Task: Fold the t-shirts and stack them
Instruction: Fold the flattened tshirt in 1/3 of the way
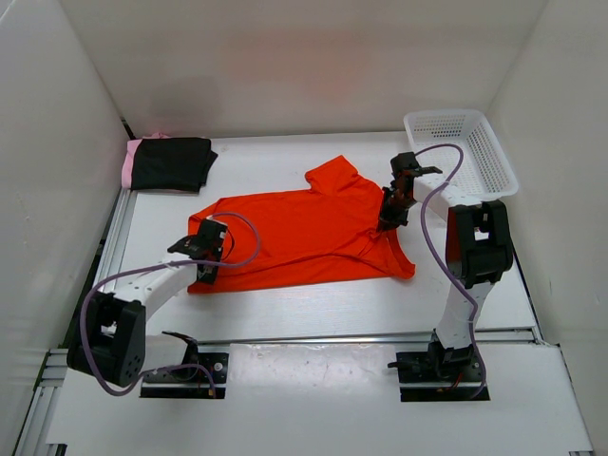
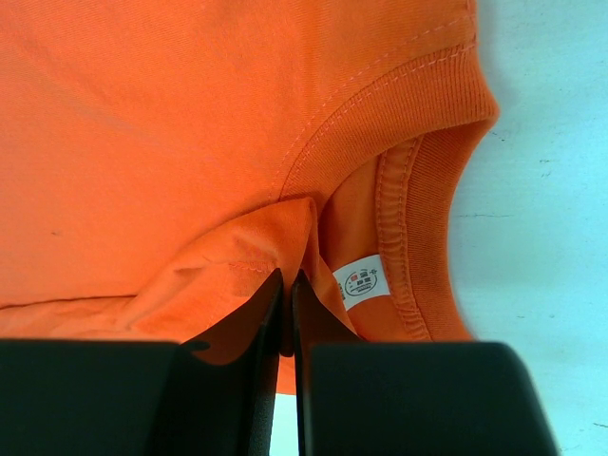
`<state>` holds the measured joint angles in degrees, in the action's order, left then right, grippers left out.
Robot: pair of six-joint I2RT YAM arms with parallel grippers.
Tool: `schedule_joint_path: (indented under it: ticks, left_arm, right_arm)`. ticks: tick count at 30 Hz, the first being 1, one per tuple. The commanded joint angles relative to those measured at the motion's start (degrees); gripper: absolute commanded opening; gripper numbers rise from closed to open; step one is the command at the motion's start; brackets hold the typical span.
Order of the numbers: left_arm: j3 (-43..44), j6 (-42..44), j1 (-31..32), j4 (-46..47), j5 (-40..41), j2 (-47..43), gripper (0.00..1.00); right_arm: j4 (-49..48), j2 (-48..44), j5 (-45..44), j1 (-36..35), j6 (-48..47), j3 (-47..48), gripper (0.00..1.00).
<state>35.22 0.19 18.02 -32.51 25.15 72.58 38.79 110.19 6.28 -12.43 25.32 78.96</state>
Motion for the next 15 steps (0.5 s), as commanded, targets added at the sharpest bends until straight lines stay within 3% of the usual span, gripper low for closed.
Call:
schedule_joint_path:
  ticks: [1, 5, 15]
  left_arm:
    - [2.31, -0.19, -0.79, 0.96, 1.40, -0.69, 0.53]
    - [5.64, -0.19, -3.86, 0.96, 1.92, 5.28, 0.53]
    - [8.98, -0.19, -4.48, 2.01, 3.15, 11.53, 0.50]
  right_arm:
    - [-0.82, -2.26, 0.84, 0.21, -0.10, -0.12, 0.11]
    - [-0.82, -2.26, 0.84, 0.21, -0.10, -0.12, 0.11]
    - [-0.29, -2.79, 0.84, 0.21, -0.10, 0.49, 0.11]
